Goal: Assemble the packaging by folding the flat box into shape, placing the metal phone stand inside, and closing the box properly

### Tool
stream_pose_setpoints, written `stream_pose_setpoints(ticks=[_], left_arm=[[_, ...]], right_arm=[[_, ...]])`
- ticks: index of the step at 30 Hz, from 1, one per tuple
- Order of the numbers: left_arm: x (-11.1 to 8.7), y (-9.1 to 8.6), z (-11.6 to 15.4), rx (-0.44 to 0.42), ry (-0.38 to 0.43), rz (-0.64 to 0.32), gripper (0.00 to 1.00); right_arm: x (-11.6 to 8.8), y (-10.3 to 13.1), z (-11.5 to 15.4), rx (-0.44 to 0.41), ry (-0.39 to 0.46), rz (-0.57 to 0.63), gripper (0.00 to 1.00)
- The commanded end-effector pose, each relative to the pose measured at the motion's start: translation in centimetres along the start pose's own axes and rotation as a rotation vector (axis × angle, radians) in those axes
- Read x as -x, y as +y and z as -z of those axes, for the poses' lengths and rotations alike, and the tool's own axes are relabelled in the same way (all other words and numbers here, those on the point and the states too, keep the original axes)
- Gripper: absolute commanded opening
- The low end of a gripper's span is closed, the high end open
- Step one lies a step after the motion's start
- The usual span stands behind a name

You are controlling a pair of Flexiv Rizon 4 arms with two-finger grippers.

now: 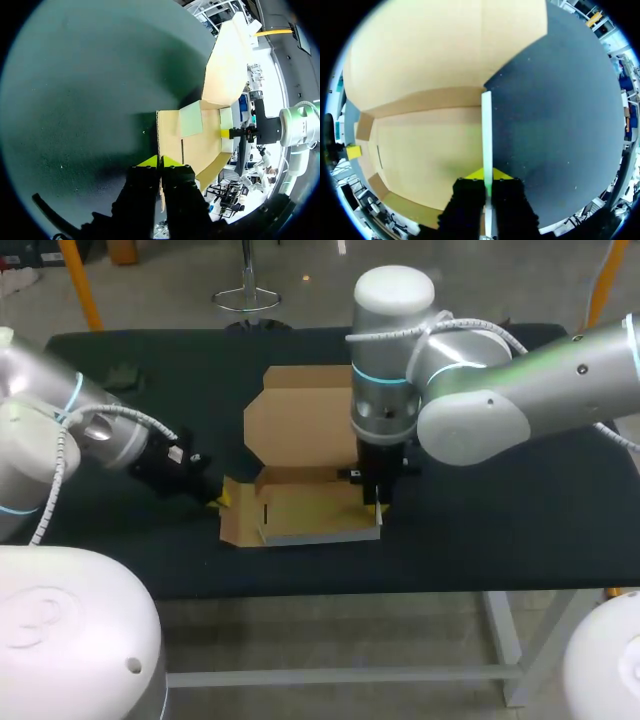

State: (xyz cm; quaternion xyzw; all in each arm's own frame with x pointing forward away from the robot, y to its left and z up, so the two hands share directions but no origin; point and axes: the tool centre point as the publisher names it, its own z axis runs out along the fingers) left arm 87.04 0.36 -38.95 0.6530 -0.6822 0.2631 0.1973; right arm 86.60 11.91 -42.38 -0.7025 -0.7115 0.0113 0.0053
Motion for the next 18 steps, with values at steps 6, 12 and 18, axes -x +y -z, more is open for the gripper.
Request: stream_pose_setpoints(ticks=[6,12,18], left_arm=[[-2.4,-0.4,0.2,-0.012,-0.225,0.014,0.00],[-3.5,-1.0,-0.2,0.015,-0.305,0.016,0.00],[-4.5,-1.3,-0.5,0.017,-0.372,0.005,0.00]], right_arm=[[0.0,0.1,-0.1,-0.006,-0.006,0.000,0.00],[0.0,0.1,-0.1,-0.006,-0.006,0.000,0.00],[0.0,0.1,-0.1,-0.006,-0.006,0.000,0.00]])
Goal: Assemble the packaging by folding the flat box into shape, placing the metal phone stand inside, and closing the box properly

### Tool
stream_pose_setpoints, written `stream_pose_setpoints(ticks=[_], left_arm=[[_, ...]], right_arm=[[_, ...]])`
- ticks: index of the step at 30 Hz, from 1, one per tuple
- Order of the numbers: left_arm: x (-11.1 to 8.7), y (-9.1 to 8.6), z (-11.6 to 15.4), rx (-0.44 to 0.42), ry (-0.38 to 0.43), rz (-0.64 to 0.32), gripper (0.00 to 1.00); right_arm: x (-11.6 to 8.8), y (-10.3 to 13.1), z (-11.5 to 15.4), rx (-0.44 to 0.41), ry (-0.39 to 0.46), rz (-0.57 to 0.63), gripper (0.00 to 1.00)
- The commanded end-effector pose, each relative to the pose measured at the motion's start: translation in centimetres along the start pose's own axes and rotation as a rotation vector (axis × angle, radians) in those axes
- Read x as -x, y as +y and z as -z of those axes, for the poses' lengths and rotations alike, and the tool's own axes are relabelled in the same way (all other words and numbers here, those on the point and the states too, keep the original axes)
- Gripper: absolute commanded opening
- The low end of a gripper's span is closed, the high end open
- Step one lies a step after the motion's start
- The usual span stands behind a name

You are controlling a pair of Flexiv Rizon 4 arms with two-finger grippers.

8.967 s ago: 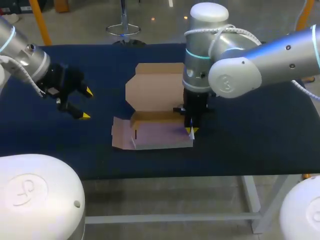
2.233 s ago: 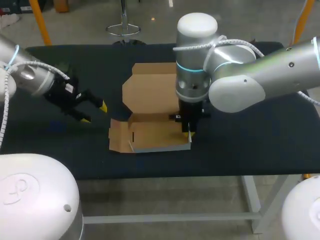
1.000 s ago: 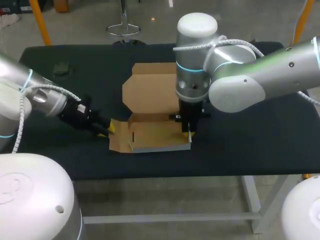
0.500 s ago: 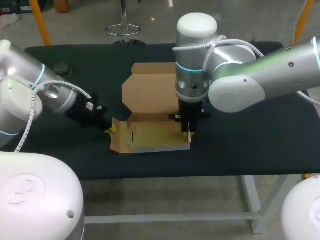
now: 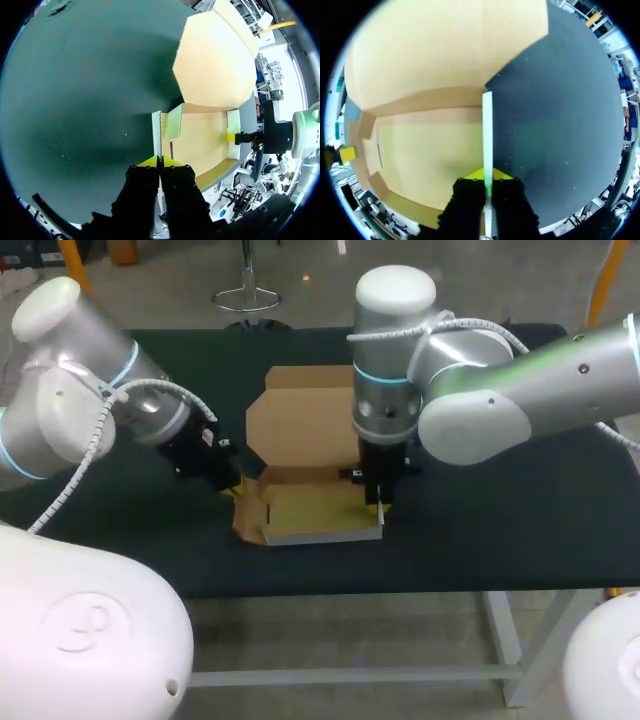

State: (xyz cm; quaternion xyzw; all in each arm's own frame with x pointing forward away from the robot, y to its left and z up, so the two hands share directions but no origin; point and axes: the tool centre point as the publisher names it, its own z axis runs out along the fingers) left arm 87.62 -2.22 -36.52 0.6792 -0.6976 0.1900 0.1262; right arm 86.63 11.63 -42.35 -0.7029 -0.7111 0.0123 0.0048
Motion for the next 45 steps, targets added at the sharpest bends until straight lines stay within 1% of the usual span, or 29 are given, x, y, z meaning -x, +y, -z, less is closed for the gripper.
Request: stream_pose_setpoints(ticks=[1,5,13,22,28,30,31,34,35,36,38,41,44,45], left_arm=[[-1.3,-0.5,-0.5,0.014,-0.165,-0.004,0.00],[-2.2,-0.6,-0.3,0.014,-0.187,-0.015,0.00],[-3.2,-1.0,0.2,0.012,-0.201,-0.020,0.00],[-3.5,-1.7,0.5,-0.002,-0.221,-0.016,0.00],[-3.4,-1.9,1.2,-0.011,-0.206,-0.005,0.00],[-3.1,-2.0,1.5,-0.019,-0.187,0.002,0.30],[-2.8,-2.0,1.8,-0.023,-0.177,0.005,0.40],[-1.8,-2.0,2.5,-0.029,-0.139,0.017,0.58],[-1.4,-2.0,2.8,-0.028,-0.118,0.021,0.67],[-1.0,-2.0,3.1,-0.024,-0.101,0.027,0.71],[-0.1,-1.9,3.8,-0.028,-0.062,0.031,0.73],[1.4,-1.8,4.7,-0.033,-0.015,0.039,0.73],[2.7,-1.6,5.4,-0.038,0.035,0.035,0.70],[3.1,-1.6,5.6,-0.032,0.060,0.031,0.64]], right_arm=[[-0.3,0.1,-0.1,-0.005,-0.004,0.001,0.00],[-0.3,0.1,-0.1,-0.005,-0.004,0.001,0.00],[-0.3,0.1,-0.1,-0.005,-0.004,0.001,0.00],[-0.3,0.1,-0.1,-0.005,-0.004,0.001,0.00],[-0.3,0.1,-0.1,-0.005,-0.004,0.001,0.00],[-0.3,0.1,-0.1,-0.005,-0.004,0.001,0.00],[-0.3,0.1,-0.1,-0.005,-0.004,0.001,0.00],[-0.3,0.1,-0.1,-0.005,-0.004,0.001,0.00],[-0.3,0.1,-0.1,-0.005,-0.004,0.001,0.00],[-0.3,0.1,-0.1,-0.005,-0.004,0.001,0.00],[-0.3,0.1,-0.1,-0.005,-0.004,0.001,0.00],[-0.3,0.1,-0.1,-0.005,-0.004,0.001,0.00],[-0.3,0.1,-0.1,-0.005,-0.004,0.001,0.00],[-0.3,0.1,-0.1,-0.005,-0.004,0.001,0.00]])
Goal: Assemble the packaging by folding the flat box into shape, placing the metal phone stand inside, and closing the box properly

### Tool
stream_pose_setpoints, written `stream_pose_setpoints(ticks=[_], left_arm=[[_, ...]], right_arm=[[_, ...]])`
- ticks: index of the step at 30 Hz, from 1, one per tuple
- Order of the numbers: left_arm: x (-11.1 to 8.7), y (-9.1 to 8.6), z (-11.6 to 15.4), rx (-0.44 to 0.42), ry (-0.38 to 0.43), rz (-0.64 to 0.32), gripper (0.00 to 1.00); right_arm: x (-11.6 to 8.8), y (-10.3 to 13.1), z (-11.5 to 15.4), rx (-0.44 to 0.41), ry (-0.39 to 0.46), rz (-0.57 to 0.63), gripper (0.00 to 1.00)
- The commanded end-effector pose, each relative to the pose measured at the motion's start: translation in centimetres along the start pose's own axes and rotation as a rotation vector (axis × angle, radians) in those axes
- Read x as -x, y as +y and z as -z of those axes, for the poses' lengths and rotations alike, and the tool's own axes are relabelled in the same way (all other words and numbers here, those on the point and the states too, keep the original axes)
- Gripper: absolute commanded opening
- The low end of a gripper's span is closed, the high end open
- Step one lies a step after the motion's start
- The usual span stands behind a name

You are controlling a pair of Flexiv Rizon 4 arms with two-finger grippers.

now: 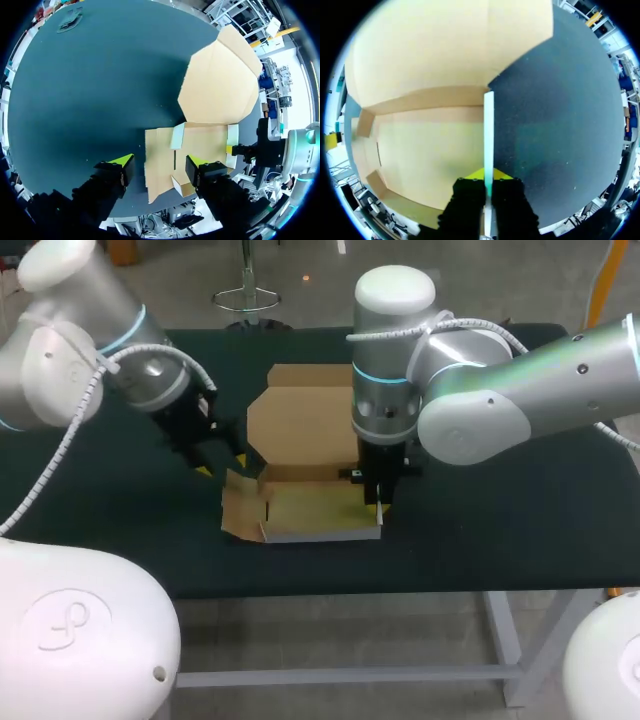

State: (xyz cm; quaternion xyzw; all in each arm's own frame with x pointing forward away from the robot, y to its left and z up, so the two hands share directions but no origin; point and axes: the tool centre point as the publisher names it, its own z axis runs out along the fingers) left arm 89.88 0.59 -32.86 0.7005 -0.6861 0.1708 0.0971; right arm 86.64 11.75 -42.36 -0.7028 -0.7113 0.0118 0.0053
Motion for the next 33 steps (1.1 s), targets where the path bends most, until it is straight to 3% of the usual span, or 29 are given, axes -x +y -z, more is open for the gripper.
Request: stream_pose_setpoints(ticks=[1,2,6,17,21,33], left_arm=[[2.6,1.0,1.3,-0.011,0.149,-0.009,0.56],[3.0,1.1,1.3,-0.014,0.164,-0.017,0.51],[4.2,1.3,1.3,-0.004,0.216,-0.027,0.45],[6.7,1.7,-0.1,0.029,0.335,-0.024,0.40],[7.2,1.8,-0.9,0.044,0.374,-0.016,0.32],[7.2,2.0,-3.3,0.095,0.436,-0.009,0.30]], right_arm=[[-0.2,0.1,-0.1,-0.005,-0.005,0.000,0.00],[-0.2,0.1,-0.1,-0.005,-0.005,0.000,0.00],[-0.2,0.1,-0.1,-0.005,-0.005,0.000,0.00],[-0.2,0.1,-0.1,-0.005,-0.005,0.000,0.00],[-0.2,0.1,-0.1,-0.005,-0.005,0.000,0.00],[-0.2,0.1,-0.1,-0.005,-0.005,0.000,0.00]])
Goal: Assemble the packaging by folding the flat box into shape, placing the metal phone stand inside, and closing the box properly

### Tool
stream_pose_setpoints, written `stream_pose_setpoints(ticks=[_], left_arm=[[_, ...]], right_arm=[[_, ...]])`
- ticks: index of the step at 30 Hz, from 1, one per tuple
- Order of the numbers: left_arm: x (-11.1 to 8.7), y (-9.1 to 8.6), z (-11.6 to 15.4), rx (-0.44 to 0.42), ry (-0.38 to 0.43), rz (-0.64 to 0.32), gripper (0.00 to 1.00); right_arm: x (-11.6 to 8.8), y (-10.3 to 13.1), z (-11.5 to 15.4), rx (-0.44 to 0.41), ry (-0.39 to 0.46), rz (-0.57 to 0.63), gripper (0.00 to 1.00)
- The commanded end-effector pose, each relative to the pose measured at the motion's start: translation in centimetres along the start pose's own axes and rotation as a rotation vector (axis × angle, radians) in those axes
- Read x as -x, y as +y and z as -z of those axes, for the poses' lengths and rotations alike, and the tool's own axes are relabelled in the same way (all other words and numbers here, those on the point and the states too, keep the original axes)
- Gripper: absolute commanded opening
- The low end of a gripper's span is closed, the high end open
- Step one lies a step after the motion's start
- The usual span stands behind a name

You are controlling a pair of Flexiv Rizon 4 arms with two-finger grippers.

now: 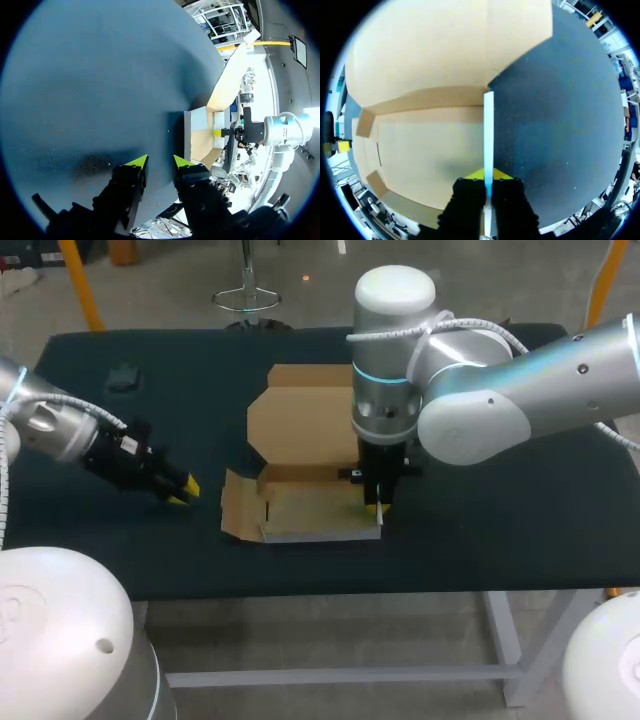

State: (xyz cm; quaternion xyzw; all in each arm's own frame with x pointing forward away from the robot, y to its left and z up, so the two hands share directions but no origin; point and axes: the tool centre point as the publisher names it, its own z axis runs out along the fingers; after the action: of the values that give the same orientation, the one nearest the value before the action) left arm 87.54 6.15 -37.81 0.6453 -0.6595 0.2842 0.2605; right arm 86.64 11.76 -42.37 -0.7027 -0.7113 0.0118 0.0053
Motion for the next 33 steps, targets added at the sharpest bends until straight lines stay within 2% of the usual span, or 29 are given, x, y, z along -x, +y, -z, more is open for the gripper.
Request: stream_pose_setpoints(ticks=[1,3,18,33], left_arm=[[0.5,-0.6,-1.0,0.021,0.028,-0.001,0.30],[0.6,-0.7,-1.4,0.029,0.036,0.007,0.27],[0.0,-0.7,-3.6,0.066,0.097,0.012,0.24],[-2.4,-0.3,-4.9,0.094,0.182,-0.025,0.21]], right_arm=[[-0.2,0.1,-0.1,-0.005,-0.005,0.000,0.00],[-0.2,0.1,-0.1,-0.005,-0.005,0.000,0.00],[-0.2,0.1,-0.1,-0.005,-0.005,0.000,0.00],[-0.2,0.1,-0.1,-0.005,-0.005,0.000,0.00]])
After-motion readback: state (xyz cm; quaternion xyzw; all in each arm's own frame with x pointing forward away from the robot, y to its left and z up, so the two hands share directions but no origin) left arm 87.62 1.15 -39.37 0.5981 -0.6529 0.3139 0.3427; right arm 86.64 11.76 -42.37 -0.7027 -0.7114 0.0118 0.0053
